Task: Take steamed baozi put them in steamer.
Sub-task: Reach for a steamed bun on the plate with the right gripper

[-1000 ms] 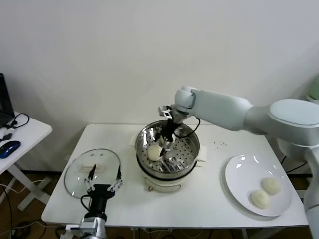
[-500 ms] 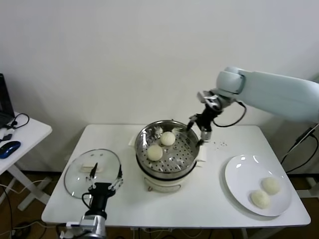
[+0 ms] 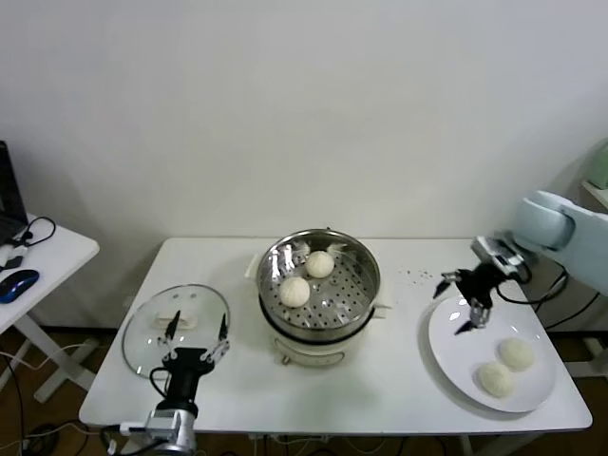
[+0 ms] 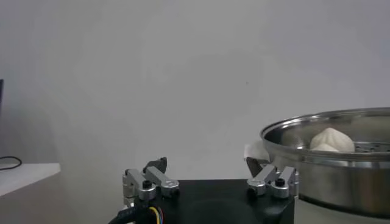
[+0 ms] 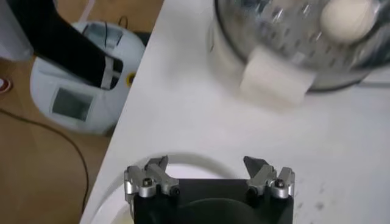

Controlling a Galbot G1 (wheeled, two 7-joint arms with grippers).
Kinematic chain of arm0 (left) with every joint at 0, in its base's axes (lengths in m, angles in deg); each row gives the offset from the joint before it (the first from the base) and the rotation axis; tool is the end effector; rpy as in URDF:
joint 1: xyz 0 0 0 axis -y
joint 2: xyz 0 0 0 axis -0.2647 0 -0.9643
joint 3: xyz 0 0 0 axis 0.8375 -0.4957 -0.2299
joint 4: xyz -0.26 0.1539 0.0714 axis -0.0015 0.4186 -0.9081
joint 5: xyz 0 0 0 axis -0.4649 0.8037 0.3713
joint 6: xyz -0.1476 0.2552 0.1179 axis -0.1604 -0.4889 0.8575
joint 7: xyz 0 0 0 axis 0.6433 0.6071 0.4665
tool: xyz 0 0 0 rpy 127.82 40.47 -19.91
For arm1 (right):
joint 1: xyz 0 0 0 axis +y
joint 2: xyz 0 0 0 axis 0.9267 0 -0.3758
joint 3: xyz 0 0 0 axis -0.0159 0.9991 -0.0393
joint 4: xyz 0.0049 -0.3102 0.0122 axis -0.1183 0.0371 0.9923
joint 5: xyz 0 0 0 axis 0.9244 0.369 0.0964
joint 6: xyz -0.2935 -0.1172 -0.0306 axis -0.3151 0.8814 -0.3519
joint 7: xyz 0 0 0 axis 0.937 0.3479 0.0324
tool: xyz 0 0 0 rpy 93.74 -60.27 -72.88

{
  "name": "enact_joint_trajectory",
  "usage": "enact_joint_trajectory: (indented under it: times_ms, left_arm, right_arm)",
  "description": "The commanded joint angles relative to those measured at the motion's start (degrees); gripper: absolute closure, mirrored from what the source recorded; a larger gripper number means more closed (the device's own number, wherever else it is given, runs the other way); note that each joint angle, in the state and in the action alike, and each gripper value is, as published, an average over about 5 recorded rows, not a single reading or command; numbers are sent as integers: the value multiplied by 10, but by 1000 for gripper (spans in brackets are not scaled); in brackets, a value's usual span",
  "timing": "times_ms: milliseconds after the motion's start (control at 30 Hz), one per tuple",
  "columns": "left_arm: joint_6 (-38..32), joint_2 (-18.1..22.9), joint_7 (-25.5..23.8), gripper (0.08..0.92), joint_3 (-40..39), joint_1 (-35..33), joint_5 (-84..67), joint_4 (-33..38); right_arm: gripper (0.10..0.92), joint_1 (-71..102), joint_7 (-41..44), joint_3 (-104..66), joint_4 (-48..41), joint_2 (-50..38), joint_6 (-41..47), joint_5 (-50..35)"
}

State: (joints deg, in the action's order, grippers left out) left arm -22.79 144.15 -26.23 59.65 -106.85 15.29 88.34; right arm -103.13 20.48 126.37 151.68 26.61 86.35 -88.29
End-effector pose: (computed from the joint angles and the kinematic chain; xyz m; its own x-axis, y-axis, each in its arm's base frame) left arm 0.1510 0.0100 -0.2885 -0.9984 -0.0391 0.0401 -0.0320 0.9859 0.1641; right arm 0.4177 -0.1949 -0.1074 0.0121 -0.2679 0.9634 -0.9796 -0.1963 -0.0422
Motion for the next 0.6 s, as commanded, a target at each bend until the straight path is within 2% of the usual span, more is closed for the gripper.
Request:
enact_joint_trajectory:
  times_ms: [33, 333, 600]
  left_arm:
    - [-2, 4, -1, 177, 3, 0, -3, -3]
    - [-3, 3, 1, 177, 6, -7, -1, -8]
    - [-2, 2, 3, 177, 6, -8, -1, -10]
  right_arm:
    - [203, 168, 1, -126, -6, -90, -27, 110]
    - [203, 301, -4, -237, -34, -70, -31, 157]
    - [203, 324, -17, -245, -54, -44, -35, 184]
